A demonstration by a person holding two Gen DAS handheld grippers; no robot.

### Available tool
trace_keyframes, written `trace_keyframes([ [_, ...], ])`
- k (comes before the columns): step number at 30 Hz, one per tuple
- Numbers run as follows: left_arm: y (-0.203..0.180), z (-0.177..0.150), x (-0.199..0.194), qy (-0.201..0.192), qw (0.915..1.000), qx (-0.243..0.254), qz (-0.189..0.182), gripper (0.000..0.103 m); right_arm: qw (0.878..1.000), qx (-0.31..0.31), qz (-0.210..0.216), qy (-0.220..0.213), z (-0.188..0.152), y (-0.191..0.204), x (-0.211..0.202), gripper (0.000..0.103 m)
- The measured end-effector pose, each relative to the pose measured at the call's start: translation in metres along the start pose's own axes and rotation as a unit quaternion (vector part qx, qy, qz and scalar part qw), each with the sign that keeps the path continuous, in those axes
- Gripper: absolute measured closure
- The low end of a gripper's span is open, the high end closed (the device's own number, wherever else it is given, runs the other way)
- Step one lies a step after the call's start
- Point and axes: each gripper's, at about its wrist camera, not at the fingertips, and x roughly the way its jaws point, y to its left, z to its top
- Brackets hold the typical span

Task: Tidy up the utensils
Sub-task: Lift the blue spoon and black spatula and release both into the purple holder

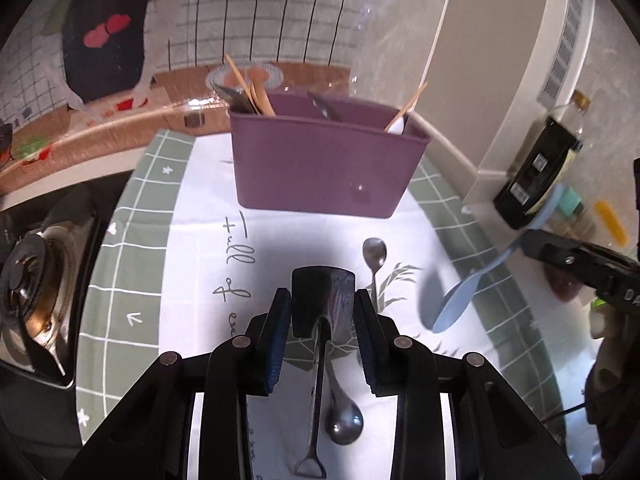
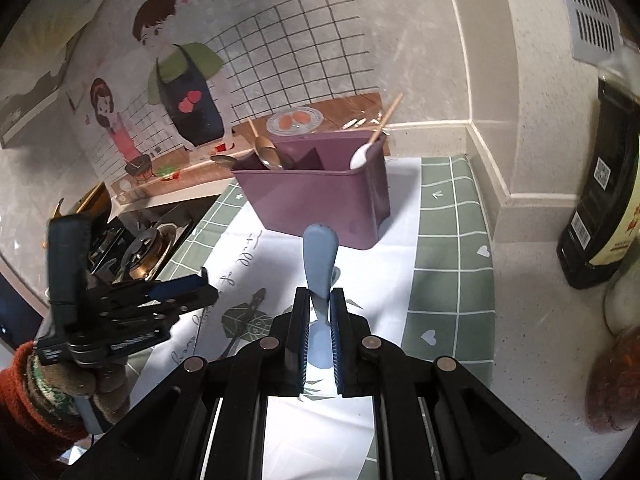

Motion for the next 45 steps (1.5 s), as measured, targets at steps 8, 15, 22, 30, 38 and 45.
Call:
trace_keyframes([
  [8, -0.001, 0.01, -0.035, -0.04, 0.9991, -0.009, -0.007, 0.07, 1.0, -0.03, -0.001, -0.009, 0.009, 0.021, -0.008, 0.094],
  [15, -0.007, 0.087, -0.105, -0.155, 0.9874, -0.004, -0.031, 0.07, 0.996, -0.065, 0.004, -0.066, 0.07, 0.042, -0.042, 0.094],
  [22, 0.005, 0.182, -0.127, -0.298, 0.9518, -0.045, -0.055, 0.07, 0.982, -0.104, -0.042, -0.154, 0.166, 0.06, -0.067, 0.094],
  [30, 0.025, 0.194, -0.037, -0.281, 0.9572, -0.059, -0.034, 0.07, 0.991, -0.058, -0.052, -0.11, 0.172, 0.017, 0.016, 0.094],
  [38, 0.041, 0.187, 0.038, -0.187, 0.9798, -0.059, -0.042, 0.061, 1.0, -0.013, -0.014, -0.014, 0.156, -0.009, 0.091, 0.084],
  [45, 0.044, 0.174, 0.005, -0.178, 0.9824, -0.052, -0.024, 0.053, 0.999, -0.025, -0.018, -0.015, 0.144, -0.008, 0.065, 0.077],
])
